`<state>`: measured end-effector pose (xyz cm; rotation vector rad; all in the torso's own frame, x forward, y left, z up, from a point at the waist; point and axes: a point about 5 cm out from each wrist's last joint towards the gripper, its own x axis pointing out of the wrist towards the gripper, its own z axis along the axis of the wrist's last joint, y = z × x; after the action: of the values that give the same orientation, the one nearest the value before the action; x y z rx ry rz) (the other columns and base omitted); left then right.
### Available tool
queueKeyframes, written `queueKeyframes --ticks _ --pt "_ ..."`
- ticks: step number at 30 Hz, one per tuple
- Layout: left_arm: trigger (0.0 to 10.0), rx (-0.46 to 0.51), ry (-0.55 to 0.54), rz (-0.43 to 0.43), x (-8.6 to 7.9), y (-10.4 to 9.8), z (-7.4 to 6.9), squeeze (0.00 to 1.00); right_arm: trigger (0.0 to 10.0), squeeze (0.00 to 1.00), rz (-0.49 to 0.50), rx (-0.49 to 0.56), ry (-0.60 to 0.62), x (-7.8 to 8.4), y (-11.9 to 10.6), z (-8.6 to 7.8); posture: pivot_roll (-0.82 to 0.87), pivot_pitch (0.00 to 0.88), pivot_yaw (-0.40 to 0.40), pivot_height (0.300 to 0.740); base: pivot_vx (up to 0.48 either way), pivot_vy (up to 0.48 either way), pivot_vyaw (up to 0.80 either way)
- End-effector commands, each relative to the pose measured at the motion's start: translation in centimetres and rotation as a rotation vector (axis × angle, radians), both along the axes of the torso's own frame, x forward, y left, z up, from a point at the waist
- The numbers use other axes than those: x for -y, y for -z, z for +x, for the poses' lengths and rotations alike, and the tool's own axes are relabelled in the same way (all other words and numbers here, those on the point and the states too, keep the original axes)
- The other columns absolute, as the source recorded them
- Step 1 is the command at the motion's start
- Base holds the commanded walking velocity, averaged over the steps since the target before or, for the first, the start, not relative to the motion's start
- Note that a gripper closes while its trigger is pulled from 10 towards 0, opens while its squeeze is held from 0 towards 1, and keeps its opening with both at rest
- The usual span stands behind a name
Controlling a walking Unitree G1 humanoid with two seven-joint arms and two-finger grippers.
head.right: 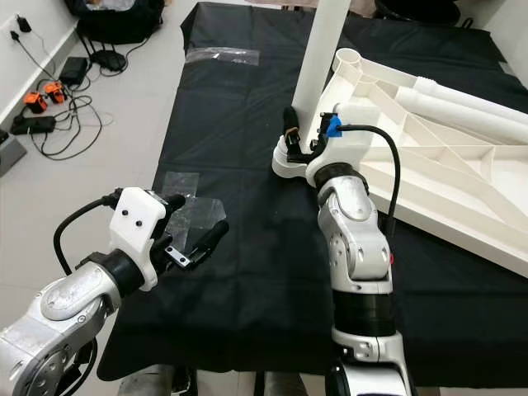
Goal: Building children table
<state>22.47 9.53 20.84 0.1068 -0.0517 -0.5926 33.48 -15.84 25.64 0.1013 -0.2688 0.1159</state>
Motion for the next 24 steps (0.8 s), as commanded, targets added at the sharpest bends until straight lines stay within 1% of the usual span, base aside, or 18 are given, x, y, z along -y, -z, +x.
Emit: queueKeyframes --ticks 1,7,11,13,14,15,17,18,19,21,23,24 --pt "10.0 0.002 0.017 0.003 0.3 0.1 -0.1 0.00 10.0 0.00 0.001 0.016 -0.035 0.1 -0.4 0.5 0.08 0.182 -0.049 0.740 0.000 0.000 0.00" --pt "10.0 0.008 0.013 0.005 0.2 0.0 -0.1 0.00 10.0 0.00 -0.001 0.037 -0.095 0.0 -1.1 1.3 0.08 0.182 -0.054 0.740 0.000 0.000 0.00" --pt "10.0 0.017 0.018 0.004 0.3 -0.1 -0.2 0.00 10.0 0.00 -0.016 0.039 -0.129 0.6 -1.3 2.3 0.09 0.183 -0.056 0.740 0.000 0.000 0.00" --pt "10.0 0.017 0.018 0.004 0.3 -0.1 -0.2 0.00 10.0 0.00 -0.016 0.039 -0.129 0.6 -1.3 2.3 0.09 0.183 -0.056 0.740 0.000 0.000 0.00" --pt "10.0 0.020 0.019 0.003 0.4 -0.2 -0.3 0.00 10.0 0.00 -0.017 0.035 -0.145 0.9 -1.3 2.7 0.09 0.183 -0.056 0.740 0.000 0.000 0.00" --pt "10.0 0.020 0.019 0.003 0.4 -0.2 -0.3 0.00 10.0 0.00 -0.017 0.035 -0.145 0.9 -1.3 2.7 0.09 0.183 -0.056 0.740 0.000 0.000 0.00" --pt "10.0 0.024 0.023 0.002 0.5 -0.3 -0.3 0.00 10.0 0.00 -0.033 0.036 -0.171 1.7 -1.4 3.5 0.09 0.183 -0.056 0.740 0.000 0.000 0.00" --pt "10.0 0.024 0.023 0.002 0.5 -0.3 -0.3 0.00 10.0 0.00 -0.033 0.036 -0.171 1.7 -1.4 3.5 0.09 0.183 -0.056 0.740 0.000 0.000 0.00" --pt "10.0 0.024 0.025 0.001 0.5 -0.3 -0.3 0.00 10.0 0.00 -0.040 0.038 -0.184 2.1 -1.6 3.9 0.09 0.191 -0.058 0.740 0.000 0.000 0.00" --pt "10.0 0.024 0.025 0.001 0.5 -0.3 -0.3 0.00 10.0 0.00 -0.040 0.038 -0.184 2.1 -1.6 3.9 0.09 0.191 -0.058 0.740 0.000 0.000 0.00" --pt "10.0 0.024 0.028 0.001 0.6 -0.4 -0.3 0.00 10.0 0.00 -0.056 0.054 -0.209 2.7 -2.3 4.7 0.10 0.195 -0.058 0.740 0.000 0.000 0.00" --pt "10.0 0.024 0.028 0.001 0.6 -0.4 -0.3 0.00 10.0 0.00 -0.056 0.054 -0.209 2.7 -2.3 4.7 0.10 0.195 -0.058 0.740 0.000 0.000 0.00"
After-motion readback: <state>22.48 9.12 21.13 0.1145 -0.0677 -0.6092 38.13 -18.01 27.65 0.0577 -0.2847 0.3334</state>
